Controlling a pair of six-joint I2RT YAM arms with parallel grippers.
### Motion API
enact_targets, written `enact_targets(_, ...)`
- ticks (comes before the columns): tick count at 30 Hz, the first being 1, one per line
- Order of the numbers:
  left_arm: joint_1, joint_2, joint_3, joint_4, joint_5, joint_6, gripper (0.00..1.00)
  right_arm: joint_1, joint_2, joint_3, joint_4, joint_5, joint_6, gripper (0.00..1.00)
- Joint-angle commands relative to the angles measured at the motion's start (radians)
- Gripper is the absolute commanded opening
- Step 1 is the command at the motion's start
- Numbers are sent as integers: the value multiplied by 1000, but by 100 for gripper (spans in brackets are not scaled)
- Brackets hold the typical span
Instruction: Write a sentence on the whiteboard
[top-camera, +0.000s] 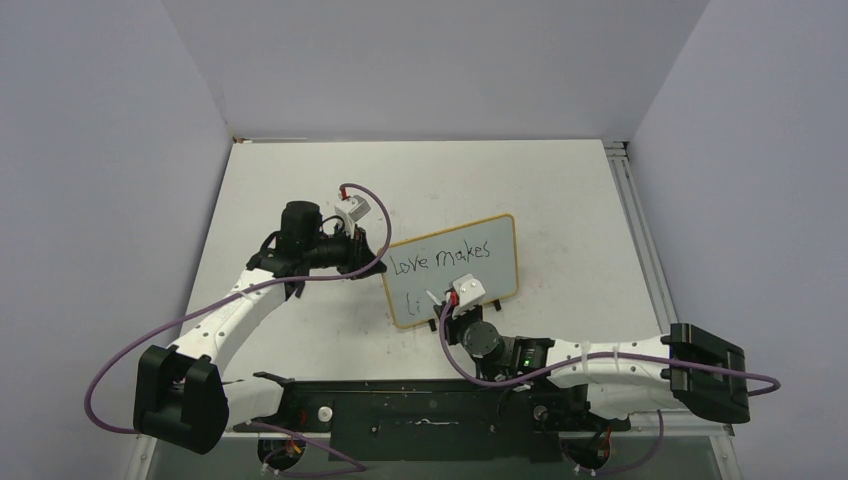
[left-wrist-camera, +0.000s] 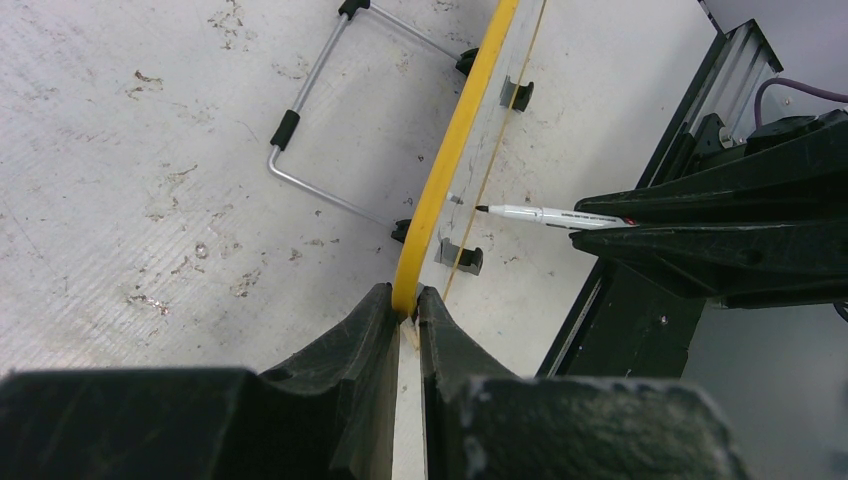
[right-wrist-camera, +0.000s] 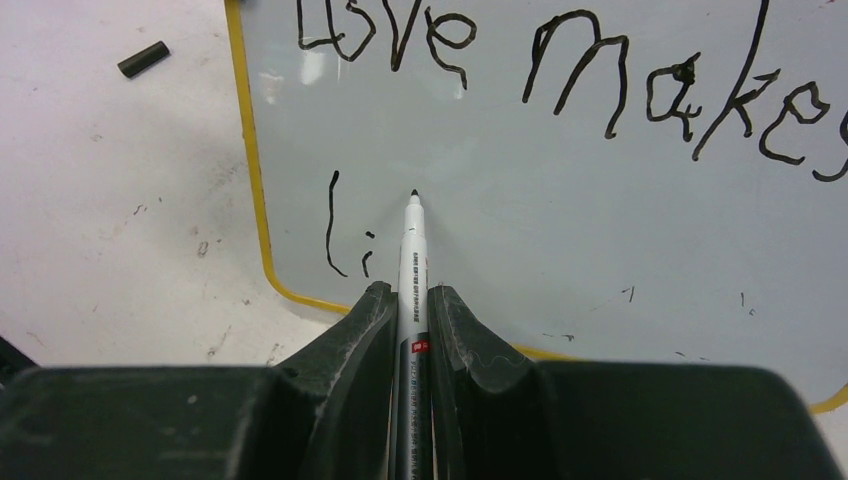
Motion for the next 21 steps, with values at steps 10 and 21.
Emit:
enact_targets(10,-3,6,37,2,-10,-4,0,-31,43,18,38,-15,0,5)
enact_targets(21,-3,5,39,3,-10,-4,0,-33,59,19,26,-42,9,5)
